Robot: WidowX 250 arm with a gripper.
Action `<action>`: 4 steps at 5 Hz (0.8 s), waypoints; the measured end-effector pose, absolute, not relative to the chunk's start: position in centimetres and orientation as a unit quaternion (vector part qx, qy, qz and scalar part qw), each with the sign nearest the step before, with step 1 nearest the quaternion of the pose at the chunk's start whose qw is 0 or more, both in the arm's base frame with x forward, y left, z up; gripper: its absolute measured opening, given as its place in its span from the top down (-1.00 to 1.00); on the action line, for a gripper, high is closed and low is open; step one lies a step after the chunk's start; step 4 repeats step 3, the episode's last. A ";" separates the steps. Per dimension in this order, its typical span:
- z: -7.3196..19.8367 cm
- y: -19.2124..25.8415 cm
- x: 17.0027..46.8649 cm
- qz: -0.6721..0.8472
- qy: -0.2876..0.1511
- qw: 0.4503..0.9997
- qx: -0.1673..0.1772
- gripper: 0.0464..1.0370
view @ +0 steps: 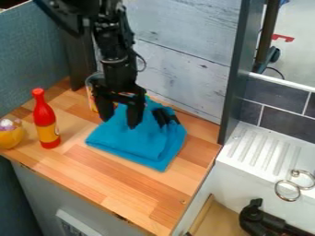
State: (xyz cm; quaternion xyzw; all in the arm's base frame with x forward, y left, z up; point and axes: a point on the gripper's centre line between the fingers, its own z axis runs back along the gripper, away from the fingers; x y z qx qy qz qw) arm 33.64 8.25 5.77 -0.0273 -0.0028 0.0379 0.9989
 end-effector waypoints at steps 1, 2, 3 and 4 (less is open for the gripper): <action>7.3 8.2 30.5 0.017 0.023 1.000 -0.010 -0.93; 9.2 9.4 26.7 0.018 0.042 0.998 0.036 -0.93; 10.7 12.3 22.9 0.046 0.043 0.996 0.065 -0.93; 10.7 12.3 22.9 0.046 0.043 0.996 0.065 -0.93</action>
